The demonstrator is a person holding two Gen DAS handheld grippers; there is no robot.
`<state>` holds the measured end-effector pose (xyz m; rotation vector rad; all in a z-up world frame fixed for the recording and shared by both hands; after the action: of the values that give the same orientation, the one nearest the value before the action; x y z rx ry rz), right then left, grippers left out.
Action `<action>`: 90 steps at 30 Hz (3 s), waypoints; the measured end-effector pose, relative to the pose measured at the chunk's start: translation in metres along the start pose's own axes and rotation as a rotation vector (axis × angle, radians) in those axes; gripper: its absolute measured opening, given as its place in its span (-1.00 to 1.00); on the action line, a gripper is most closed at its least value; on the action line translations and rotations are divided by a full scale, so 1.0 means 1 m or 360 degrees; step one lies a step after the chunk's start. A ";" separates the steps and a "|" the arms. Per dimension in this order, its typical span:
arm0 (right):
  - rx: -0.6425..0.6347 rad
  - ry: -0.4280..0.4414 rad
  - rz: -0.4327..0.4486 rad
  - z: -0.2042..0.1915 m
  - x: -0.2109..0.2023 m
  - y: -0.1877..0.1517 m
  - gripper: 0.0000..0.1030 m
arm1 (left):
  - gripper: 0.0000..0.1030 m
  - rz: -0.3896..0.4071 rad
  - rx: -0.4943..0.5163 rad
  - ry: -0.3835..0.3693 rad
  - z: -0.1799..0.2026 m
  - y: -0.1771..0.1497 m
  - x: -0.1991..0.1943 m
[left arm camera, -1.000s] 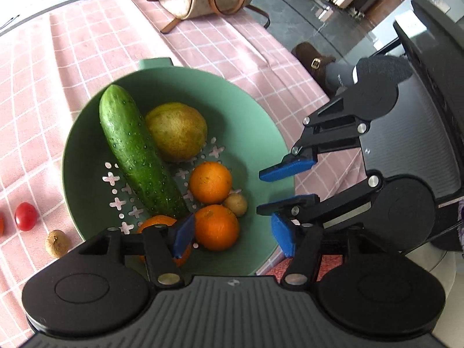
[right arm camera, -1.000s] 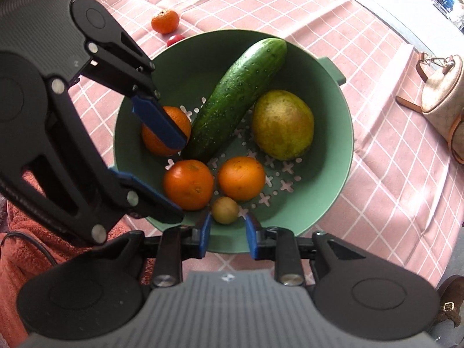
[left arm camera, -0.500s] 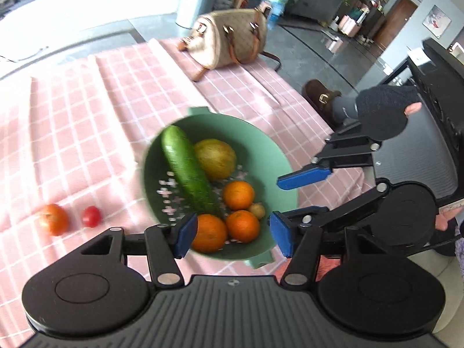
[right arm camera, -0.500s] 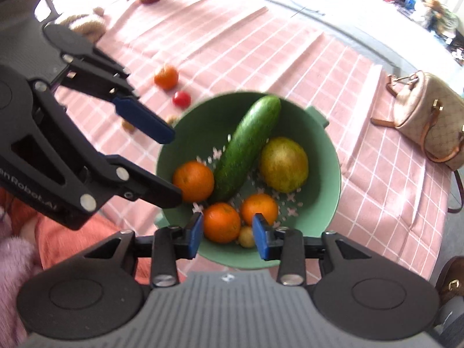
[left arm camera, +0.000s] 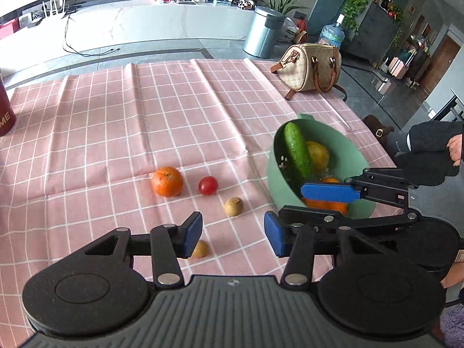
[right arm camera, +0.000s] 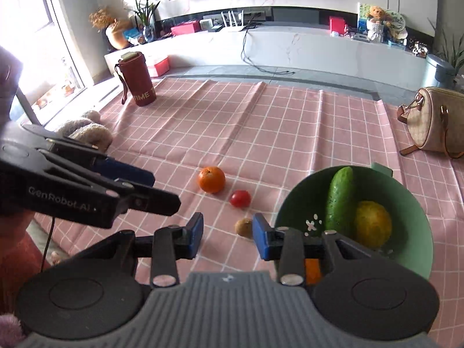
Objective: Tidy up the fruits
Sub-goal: 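Move both grippers back toward the small fruit on the table, then grasp a small brown kiwi with the left gripper while the right gripper grasps another kiwi, then carry both kiwis into the colander and open both grippers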
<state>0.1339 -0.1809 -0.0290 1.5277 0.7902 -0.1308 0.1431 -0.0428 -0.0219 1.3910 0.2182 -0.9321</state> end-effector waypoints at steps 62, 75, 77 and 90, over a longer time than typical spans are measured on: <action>0.0151 -0.0679 0.0024 -0.020 0.110 -0.066 -0.58 | -0.46 0.0104 -0.0082 0.0227 -0.069 -0.062 0.061; 0.0182 -0.0656 0.0013 -0.017 0.113 -0.067 -0.58 | -0.45 0.0083 -0.0109 0.0243 -0.071 -0.063 0.062; 0.0198 -0.0615 0.0050 -0.018 0.107 -0.064 -0.59 | -0.45 0.0107 -0.0117 0.0246 -0.070 -0.062 0.057; 0.0155 -0.0254 0.0086 -0.011 0.029 -0.027 -0.58 | -0.45 0.0170 -0.0242 0.0180 -0.015 -0.021 0.013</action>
<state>0.1368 -0.1618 -0.0656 1.6070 0.6228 -0.2512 0.1430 -0.0323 -0.0487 1.3031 0.2915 -0.7343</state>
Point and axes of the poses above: each gripper's, at about its wrist camera, not at the fingertips, and x roughly the way its jaws point, z to its right, y to its top, the point moved 4 cm from there along x, roughly the way its jaws point, and after that the axes turned 14 degrees about z, right-handed, at the moved point
